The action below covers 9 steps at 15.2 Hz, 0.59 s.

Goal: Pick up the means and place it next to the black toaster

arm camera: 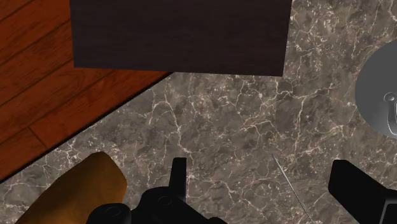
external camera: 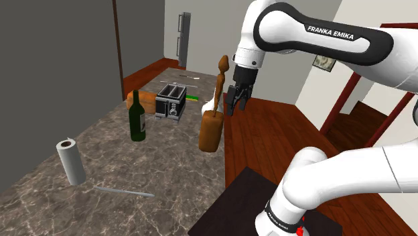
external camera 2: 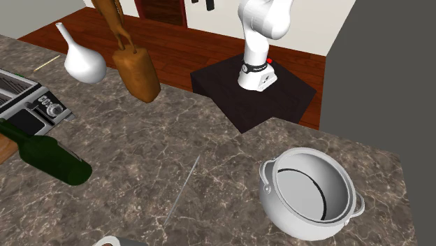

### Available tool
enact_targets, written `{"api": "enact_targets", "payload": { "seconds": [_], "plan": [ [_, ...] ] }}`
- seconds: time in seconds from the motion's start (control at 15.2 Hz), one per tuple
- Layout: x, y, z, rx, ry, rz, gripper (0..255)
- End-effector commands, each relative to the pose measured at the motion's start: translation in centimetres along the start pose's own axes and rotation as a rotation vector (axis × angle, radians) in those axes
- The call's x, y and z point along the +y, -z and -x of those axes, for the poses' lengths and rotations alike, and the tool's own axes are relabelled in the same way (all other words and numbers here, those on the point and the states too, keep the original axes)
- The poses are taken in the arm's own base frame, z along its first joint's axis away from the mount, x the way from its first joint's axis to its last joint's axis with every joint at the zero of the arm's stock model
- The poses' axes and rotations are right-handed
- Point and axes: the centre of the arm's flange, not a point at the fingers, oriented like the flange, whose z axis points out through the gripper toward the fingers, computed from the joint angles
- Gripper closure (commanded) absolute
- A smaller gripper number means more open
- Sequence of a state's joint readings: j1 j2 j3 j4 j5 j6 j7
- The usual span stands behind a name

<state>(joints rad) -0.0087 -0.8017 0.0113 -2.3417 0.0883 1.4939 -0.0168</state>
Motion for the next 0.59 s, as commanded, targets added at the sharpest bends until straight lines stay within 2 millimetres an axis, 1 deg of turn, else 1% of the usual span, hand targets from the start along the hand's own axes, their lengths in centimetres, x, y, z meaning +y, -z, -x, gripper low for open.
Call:
{"api": "enact_targets", "payload": {
  "seconds": [0.0, 0.53],
  "plan": [
    [0.0, 0.0, 0.0, 0.000, 0.000, 0.000, 0],
    [-4.1, -7.3, -6.8, -0.006, 0.113, 0.020, 0]
  ]
}}
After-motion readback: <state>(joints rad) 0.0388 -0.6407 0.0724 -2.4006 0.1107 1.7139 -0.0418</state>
